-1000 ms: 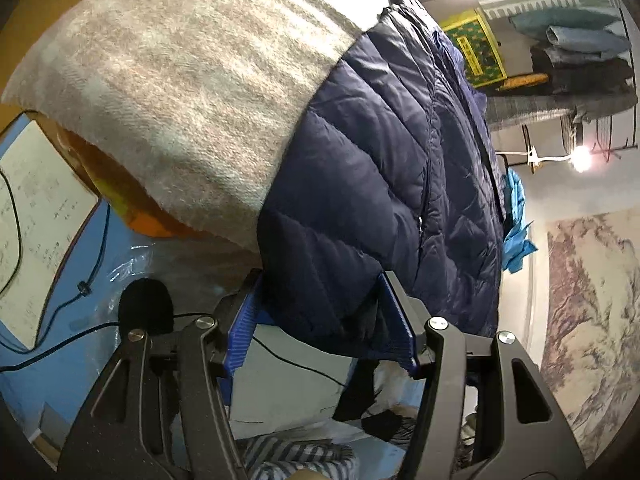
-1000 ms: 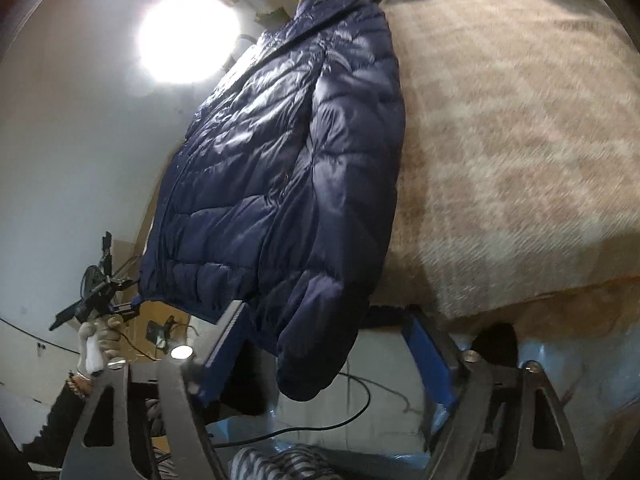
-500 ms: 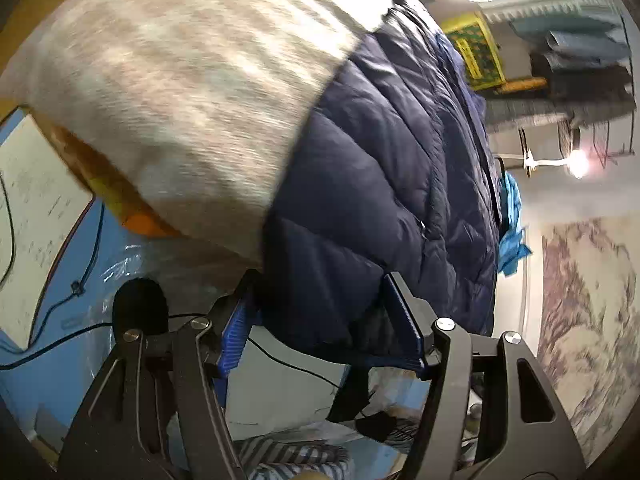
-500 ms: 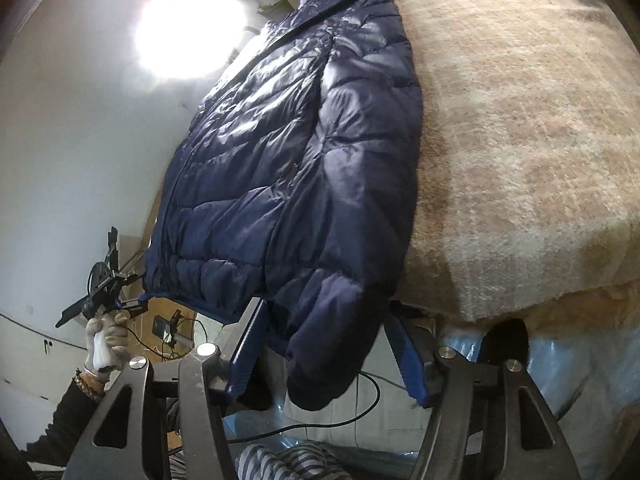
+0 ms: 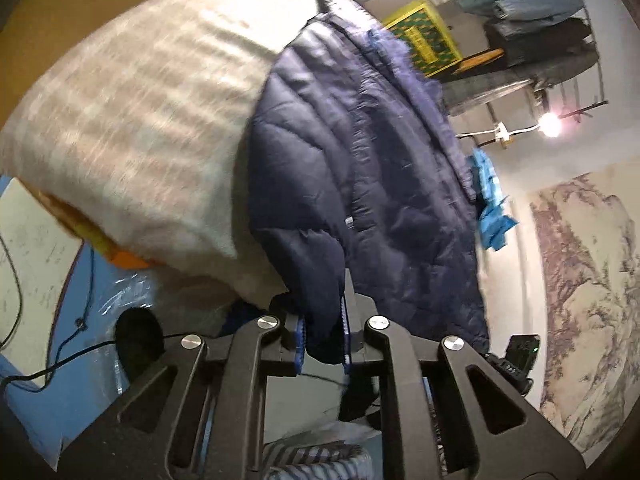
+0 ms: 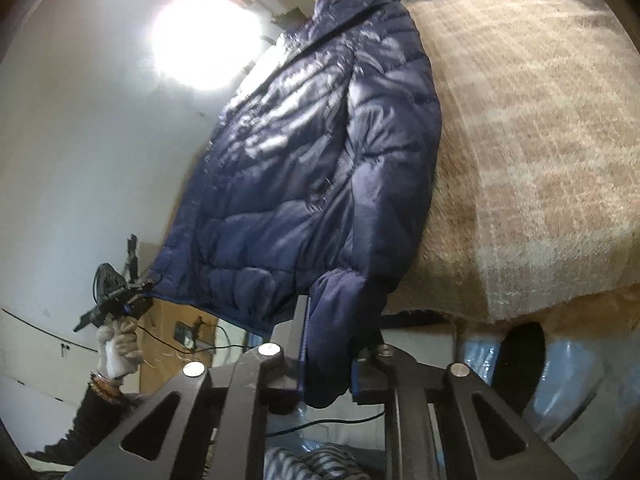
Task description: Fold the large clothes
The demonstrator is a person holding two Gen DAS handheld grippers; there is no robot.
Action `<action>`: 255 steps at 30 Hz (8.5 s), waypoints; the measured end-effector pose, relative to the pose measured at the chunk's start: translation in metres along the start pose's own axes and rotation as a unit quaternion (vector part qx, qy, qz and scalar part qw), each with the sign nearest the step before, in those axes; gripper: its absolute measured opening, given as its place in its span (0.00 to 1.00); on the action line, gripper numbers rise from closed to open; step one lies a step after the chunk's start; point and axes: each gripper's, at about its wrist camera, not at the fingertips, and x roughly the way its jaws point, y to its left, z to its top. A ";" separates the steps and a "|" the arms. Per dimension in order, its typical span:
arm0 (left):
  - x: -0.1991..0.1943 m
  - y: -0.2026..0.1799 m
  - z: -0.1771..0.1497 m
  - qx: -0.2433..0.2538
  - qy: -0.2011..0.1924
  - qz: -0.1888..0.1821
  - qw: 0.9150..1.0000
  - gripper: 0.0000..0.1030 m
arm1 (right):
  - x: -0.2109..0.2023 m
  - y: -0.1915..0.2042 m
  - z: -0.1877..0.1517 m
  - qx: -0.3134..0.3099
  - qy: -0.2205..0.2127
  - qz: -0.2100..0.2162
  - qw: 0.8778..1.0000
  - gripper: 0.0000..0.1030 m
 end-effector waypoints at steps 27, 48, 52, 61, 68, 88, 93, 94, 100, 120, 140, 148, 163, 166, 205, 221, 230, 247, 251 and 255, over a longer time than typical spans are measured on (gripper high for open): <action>-0.012 -0.140 0.150 0.073 -0.116 -0.044 0.990 0.08 | -0.051 0.079 0.160 -0.028 -0.147 -0.034 0.988 0.04; 0.173 -0.145 0.330 0.064 -0.136 0.048 0.988 0.08 | 0.067 0.038 0.378 -0.049 -0.168 -0.148 0.973 0.04; 0.214 -0.133 0.342 0.069 -0.122 0.073 0.987 0.08 | 0.092 0.015 0.402 -0.046 -0.154 -0.165 0.973 0.04; 0.239 -0.118 0.361 0.056 -0.090 0.062 0.992 0.47 | 0.130 -0.015 0.419 -0.056 -0.095 -0.169 0.979 0.17; 0.196 -0.117 0.373 0.071 -0.120 0.040 0.989 0.65 | 0.095 -0.026 0.413 -0.070 -0.110 -0.092 0.987 0.53; 0.242 -0.096 0.368 0.169 -0.065 0.213 0.960 0.22 | 0.127 -0.047 0.418 -0.144 -0.084 -0.204 0.965 0.23; 0.244 -0.116 0.357 0.222 -0.081 0.253 0.938 0.04 | 0.121 -0.034 0.411 -0.179 -0.095 -0.239 0.950 0.07; 0.246 -0.121 0.354 0.234 -0.084 0.263 0.932 0.04 | 0.122 -0.031 0.410 -0.185 -0.095 -0.250 0.946 0.07; 0.257 -0.131 0.346 0.270 -0.082 0.276 0.919 0.04 | 0.126 -0.012 0.405 -0.240 -0.101 -0.310 0.914 0.48; 0.231 -0.155 0.357 0.285 -0.127 0.283 0.907 0.02 | 0.114 0.016 0.414 -0.254 -0.152 -0.317 0.901 0.02; 0.321 -0.151 0.429 0.249 -0.175 0.367 0.879 0.02 | 0.177 -0.012 0.512 -0.234 -0.146 -0.405 0.872 0.00; 0.286 -0.166 0.434 0.235 -0.195 0.352 0.885 0.38 | 0.144 0.009 0.478 -0.250 -0.163 -0.329 0.896 0.21; 0.317 -0.248 0.237 0.425 -0.072 0.227 0.874 0.38 | 0.174 0.039 0.382 -0.281 -0.101 -0.261 0.918 0.29; 0.342 -0.229 0.242 0.412 -0.049 0.251 0.875 0.41 | 0.176 0.015 0.387 -0.248 -0.096 -0.281 0.922 0.29; 0.282 -0.287 0.237 0.400 -0.168 0.260 0.863 0.43 | 0.102 -0.059 0.280 0.105 -0.223 -0.106 0.963 0.91; 0.417 -0.263 0.316 0.372 -0.127 0.355 0.849 0.43 | 0.120 -0.045 0.312 0.092 -0.251 -0.198 0.943 0.28; 0.349 -0.277 0.248 0.381 -0.098 0.211 0.895 0.43 | 0.099 -0.013 0.325 0.037 -0.260 -0.211 0.942 0.17; 0.206 -0.175 0.239 0.224 -0.147 0.054 0.962 0.43 | 0.121 0.174 0.348 -0.178 -0.278 -0.247 0.911 0.10; 0.160 -0.126 0.237 0.192 -0.173 0.069 0.964 0.43 | 0.155 0.210 0.345 -0.210 -0.268 -0.229 0.912 0.09; 0.124 -0.075 0.230 0.159 -0.187 0.082 0.966 0.43 | 0.203 0.249 0.336 -0.255 -0.255 -0.209 0.909 0.06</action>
